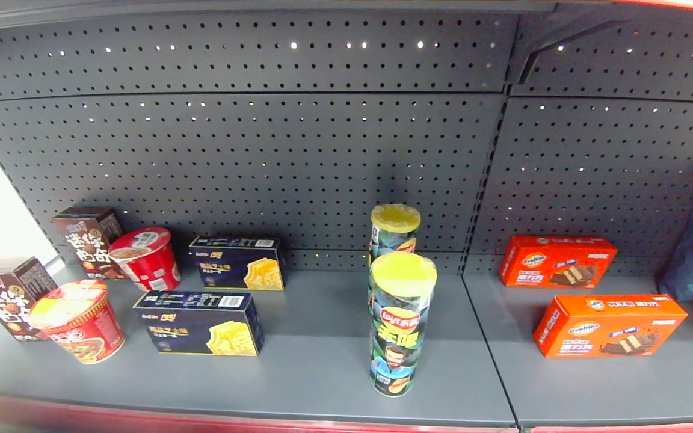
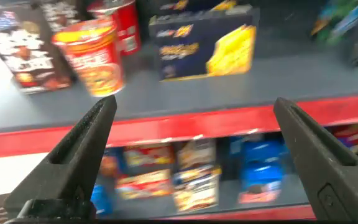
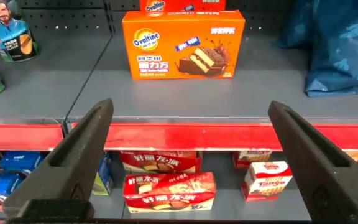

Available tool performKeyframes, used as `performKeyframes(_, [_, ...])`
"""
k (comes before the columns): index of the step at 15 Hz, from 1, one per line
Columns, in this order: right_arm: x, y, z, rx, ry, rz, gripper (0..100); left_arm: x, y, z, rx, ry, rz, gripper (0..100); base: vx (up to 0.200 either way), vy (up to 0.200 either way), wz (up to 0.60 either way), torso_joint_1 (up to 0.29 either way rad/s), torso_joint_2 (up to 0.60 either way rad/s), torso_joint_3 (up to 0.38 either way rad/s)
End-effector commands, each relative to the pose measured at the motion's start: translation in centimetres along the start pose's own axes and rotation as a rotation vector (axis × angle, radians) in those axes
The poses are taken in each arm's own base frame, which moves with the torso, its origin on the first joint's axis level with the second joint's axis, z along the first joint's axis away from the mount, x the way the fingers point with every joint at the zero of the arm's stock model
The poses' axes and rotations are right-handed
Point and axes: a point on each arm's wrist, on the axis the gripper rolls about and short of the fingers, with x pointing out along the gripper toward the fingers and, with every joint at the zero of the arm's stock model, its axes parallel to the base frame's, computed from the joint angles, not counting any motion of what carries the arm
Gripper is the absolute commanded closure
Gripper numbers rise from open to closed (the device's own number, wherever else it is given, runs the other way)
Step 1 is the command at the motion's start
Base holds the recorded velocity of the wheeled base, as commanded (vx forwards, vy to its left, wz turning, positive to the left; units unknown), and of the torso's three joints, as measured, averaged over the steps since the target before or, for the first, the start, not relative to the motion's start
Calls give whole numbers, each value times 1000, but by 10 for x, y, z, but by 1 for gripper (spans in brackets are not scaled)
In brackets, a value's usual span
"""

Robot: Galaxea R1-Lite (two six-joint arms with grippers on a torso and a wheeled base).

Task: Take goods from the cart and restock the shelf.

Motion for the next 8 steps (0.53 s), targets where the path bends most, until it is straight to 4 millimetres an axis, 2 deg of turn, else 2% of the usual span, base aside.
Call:
performKeyframes(1, [0,0,0,0,2,0,0,1,0,-3,-45,6,7,0,0,0,0,0,0,0])
performKeyframes(8, [0,0,0,0,2,2,0,1,-1,-3,-94,1,-27,0,0,0,0,0,0,0])
